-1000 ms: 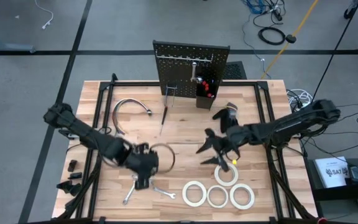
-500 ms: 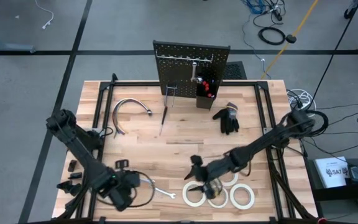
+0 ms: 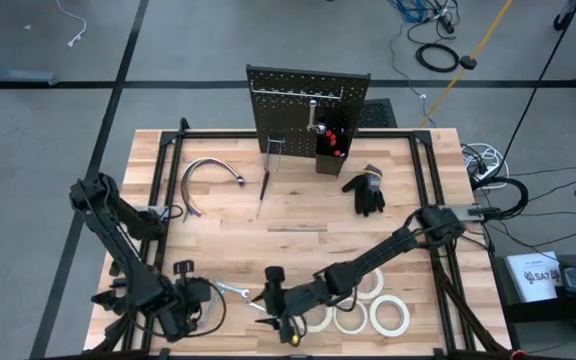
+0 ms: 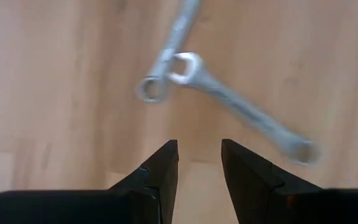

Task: Hang tools onto peg board
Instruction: Hang the silver wrench on the peg board

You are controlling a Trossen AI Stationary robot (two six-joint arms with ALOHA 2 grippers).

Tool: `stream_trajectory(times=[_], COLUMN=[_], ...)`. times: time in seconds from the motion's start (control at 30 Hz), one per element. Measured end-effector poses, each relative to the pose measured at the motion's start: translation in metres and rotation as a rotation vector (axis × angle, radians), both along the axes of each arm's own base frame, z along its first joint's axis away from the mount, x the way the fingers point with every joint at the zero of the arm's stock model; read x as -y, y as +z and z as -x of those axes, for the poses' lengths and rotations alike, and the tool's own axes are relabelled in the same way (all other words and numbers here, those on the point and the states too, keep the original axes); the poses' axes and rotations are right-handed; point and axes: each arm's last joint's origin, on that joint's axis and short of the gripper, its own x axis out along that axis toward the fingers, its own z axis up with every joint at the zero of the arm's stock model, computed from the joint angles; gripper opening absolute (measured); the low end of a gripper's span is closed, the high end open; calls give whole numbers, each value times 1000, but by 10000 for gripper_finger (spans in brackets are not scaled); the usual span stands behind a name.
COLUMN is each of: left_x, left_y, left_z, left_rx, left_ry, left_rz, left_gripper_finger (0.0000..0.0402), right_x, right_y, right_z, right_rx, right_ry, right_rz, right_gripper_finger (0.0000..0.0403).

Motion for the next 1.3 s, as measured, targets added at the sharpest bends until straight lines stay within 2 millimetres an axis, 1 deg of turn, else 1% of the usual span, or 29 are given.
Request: stream_trajectory(times=[0.13, 0.23, 0.33, 0.43, 0.5, 0.57, 0.7, 0.87, 1.0, 1.13, 1.23, 1.3], left_x=[-11, -17, -23, -27, -30, -32, -33, -32, -33, -34, -38, -40], left_y=[-16, -25, -38, -50, -57, -60, -62, -62, -61, -59, -58, -57], left_z=[4, 7, 11, 13, 14, 15, 15, 11, -1, -16, -25, -29], left_rx=[50, 89, 108, 134, 143, 163, 182, 208, 253, 321, 348, 361], left_ry=[4, 12, 16, 33, 45, 49, 50, 53, 61, 45, 37, 26], left_rz=[-76, -69, -41, 13, 27, 41, 43, 57, 98, 125, 129, 126], left_gripper_finger=[125, 125, 125, 125, 125, 125, 125, 125, 125, 124, 124, 124], right_x=[6, 13, 17, 17, 15, 15, 20, 29, 30, 27, 28, 30], right_y=[-11, -23, -38, -52, -57, -64, -78, -81, -84, -87, -89, -92], right_z=[-26, -45, -61, -72, -78, -83, -85, -85, -84, -79, -73, -68], right_rx=[23, 22, 5, -14, -32, -36, -80, -139, -186, -231, -311, -375], right_ry=[-130, -174, -201, -221, -235, -267, -304, -328, -288, -288, -336, -373], right_rz=[14, -26, -39, -43, -29, -11, 27, 15, 15, 40, 49, 67], right_gripper_finger=[228, 223, 212, 200, 193, 185, 170, 159, 157, 157, 153, 138])
